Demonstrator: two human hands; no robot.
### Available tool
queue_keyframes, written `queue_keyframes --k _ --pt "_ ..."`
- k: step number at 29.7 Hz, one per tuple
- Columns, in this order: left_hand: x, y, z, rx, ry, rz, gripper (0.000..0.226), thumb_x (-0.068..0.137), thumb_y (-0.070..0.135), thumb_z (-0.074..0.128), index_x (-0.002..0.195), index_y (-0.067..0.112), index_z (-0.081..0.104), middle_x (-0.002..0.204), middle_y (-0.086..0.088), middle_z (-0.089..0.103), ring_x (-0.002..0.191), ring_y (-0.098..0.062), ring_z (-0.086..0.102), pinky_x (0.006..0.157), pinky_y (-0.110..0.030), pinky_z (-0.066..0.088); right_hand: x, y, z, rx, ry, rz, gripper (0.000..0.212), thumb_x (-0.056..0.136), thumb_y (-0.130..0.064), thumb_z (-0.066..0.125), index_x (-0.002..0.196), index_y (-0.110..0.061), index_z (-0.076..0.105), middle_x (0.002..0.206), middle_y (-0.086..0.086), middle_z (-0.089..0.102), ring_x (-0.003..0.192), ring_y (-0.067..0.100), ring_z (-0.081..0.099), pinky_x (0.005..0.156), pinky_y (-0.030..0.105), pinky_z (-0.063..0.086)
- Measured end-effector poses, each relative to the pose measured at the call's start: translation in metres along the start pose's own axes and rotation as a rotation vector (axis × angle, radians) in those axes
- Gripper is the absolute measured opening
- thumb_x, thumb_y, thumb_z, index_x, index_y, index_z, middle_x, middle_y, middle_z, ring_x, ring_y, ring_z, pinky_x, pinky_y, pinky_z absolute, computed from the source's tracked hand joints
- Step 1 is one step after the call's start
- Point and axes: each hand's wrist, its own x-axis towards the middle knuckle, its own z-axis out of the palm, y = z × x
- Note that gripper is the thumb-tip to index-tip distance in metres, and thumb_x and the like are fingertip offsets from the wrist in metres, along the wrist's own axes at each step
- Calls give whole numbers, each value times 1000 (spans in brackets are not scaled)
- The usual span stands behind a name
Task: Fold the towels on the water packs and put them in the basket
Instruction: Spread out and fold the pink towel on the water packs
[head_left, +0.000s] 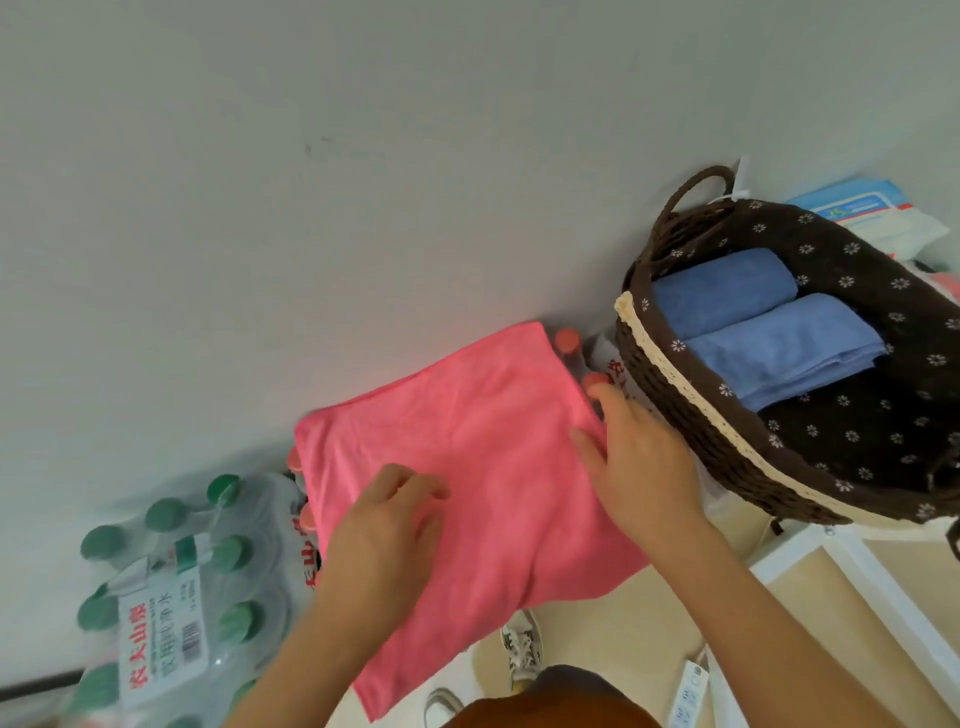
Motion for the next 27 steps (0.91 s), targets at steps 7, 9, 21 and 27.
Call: queue_keyframes --k 7,9,21,27 --pt "-83 -18 -6 -45 30 -298 18 73 19 77 83 26 64 76 15 50 55 -3 49 46 -13 35 -79 17 2 189 163 221 24 85 -28 65 108 -21 60 104 -1 57 93 18 55 78 48 50" --pt "-102 -14 -4 -97 52 -394 29 69 17 81 74 27 54 68 12 49 54 -3 48 47 -15 33 -93 14 5 356 234 328 20 84 -22 67 102 -25 59 103 -2 56 93 14 52 77 44 50" --pt "-161 -3 2 -402 133 -610 33 81 31 72 86 28 40 78 16 60 65 5 59 51 -23 39 -113 -2 24 1195 231 908 16 87 -19 66 99 -24 56 113 11 63 79 15 58 61 26 43" --pt "-165 -7 2 -786 163 -663 22 88 9 64 88 21 46 73 -8 71 64 -20 70 62 -34 52 -115 10 7 1161 323 911 25 78 -8 69 86 -29 61 110 10 65 89 25 62 75 45 56"
